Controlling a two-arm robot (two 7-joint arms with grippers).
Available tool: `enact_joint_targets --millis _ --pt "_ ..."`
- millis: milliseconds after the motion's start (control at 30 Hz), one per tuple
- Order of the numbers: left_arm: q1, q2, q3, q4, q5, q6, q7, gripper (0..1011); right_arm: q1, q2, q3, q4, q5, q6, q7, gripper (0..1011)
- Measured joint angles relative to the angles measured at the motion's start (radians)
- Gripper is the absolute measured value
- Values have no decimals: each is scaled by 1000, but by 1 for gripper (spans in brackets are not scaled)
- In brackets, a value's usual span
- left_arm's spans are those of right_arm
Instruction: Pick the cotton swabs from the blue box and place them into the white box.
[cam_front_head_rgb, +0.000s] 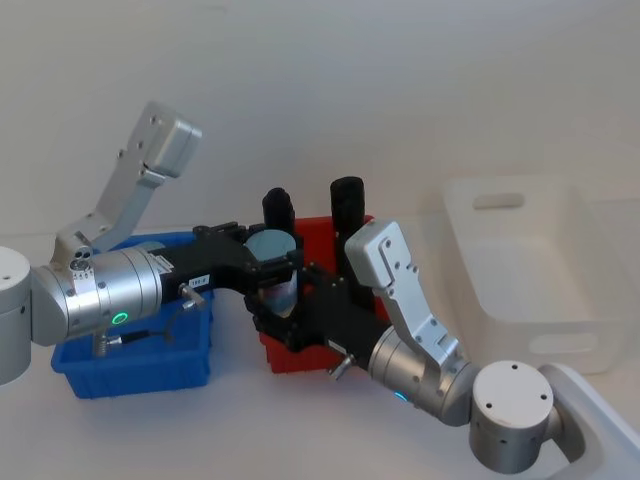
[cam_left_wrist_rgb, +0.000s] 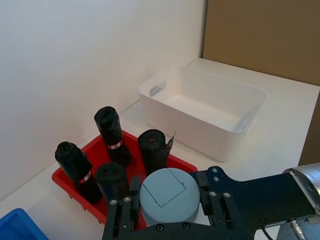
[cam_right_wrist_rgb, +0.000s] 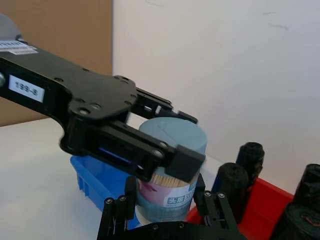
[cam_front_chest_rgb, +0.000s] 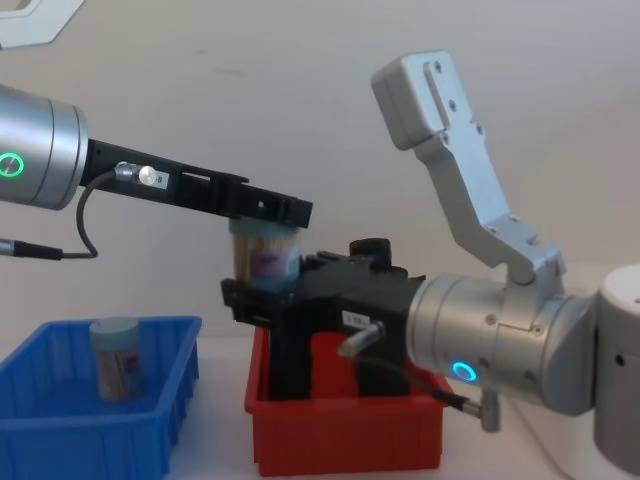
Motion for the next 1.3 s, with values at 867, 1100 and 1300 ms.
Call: enact_joint_targets --millis 867,1100,1300 --pt "0 0 1 0 0 0 -1 1004 -19 4 -12 -23 -3 17 -85 665" --pt "0 0 1 0 0 0 -1 1004 -39 10 -15 -45 -18 38 -160 665" --pt "0 0 1 0 0 0 -1 1004 -56 15 -15 -63 -33 56 -241 665"
